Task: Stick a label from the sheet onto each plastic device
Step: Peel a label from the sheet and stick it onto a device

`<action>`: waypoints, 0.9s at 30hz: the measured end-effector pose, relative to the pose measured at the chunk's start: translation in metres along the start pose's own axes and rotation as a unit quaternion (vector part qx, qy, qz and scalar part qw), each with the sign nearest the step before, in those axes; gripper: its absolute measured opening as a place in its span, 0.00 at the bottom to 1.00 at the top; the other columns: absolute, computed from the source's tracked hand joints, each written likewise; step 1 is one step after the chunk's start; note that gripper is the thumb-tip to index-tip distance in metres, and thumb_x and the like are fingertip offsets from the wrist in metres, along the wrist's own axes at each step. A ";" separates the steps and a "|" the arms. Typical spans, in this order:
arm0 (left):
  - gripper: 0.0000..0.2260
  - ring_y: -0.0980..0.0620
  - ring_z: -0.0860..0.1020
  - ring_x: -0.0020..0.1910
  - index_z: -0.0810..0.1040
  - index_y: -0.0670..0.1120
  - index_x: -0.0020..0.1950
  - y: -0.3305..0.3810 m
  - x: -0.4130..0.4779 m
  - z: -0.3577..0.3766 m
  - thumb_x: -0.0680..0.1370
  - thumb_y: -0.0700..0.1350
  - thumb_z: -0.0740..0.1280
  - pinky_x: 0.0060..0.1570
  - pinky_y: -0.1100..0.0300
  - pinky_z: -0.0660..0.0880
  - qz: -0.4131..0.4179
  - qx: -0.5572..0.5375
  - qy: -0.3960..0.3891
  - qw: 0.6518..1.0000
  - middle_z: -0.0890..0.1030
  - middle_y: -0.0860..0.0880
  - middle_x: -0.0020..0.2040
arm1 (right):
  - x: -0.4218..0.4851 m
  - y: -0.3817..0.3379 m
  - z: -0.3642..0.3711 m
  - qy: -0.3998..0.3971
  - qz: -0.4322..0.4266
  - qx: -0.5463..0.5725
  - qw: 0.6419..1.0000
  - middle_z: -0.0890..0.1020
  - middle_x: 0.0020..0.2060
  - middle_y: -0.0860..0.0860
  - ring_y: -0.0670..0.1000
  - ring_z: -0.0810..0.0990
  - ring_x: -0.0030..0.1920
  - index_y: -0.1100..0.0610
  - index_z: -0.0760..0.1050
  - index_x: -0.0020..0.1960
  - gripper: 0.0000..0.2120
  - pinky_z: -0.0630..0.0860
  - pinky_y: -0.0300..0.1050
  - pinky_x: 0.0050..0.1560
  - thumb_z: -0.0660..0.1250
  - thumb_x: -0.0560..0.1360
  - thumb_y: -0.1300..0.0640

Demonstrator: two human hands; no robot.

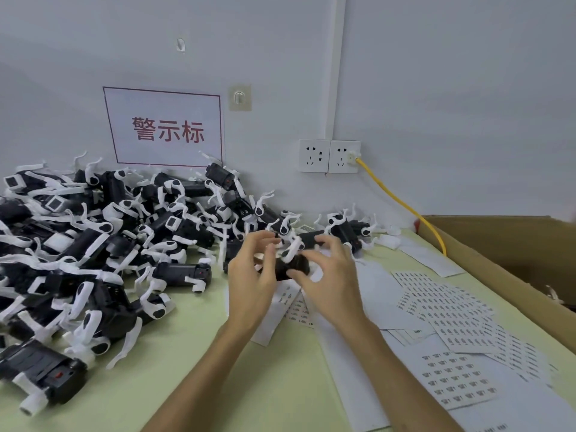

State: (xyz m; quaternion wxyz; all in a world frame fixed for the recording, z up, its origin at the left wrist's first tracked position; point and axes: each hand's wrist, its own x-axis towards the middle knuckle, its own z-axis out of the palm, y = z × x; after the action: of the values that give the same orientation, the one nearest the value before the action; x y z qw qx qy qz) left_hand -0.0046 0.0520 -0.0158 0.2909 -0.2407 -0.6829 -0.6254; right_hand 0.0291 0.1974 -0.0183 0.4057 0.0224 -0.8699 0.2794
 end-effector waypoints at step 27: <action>0.15 0.53 0.79 0.37 0.82 0.44 0.61 0.002 0.009 -0.001 0.86 0.50 0.59 0.38 0.63 0.74 -0.338 -0.217 -0.206 0.892 0.85 0.48 0.48 | 0.008 -0.012 -0.020 -0.095 0.381 0.452 0.801 0.81 0.32 0.54 0.57 0.82 0.29 0.58 0.77 0.52 0.14 0.75 0.42 0.25 0.69 0.78 0.47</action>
State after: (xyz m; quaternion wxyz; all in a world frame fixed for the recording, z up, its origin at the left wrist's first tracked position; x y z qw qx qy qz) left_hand -0.0095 0.0508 -0.0083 -0.1445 -0.1763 -0.6150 -0.7549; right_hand 0.0407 0.1992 0.0029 0.1251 -0.1039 -0.6175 0.7696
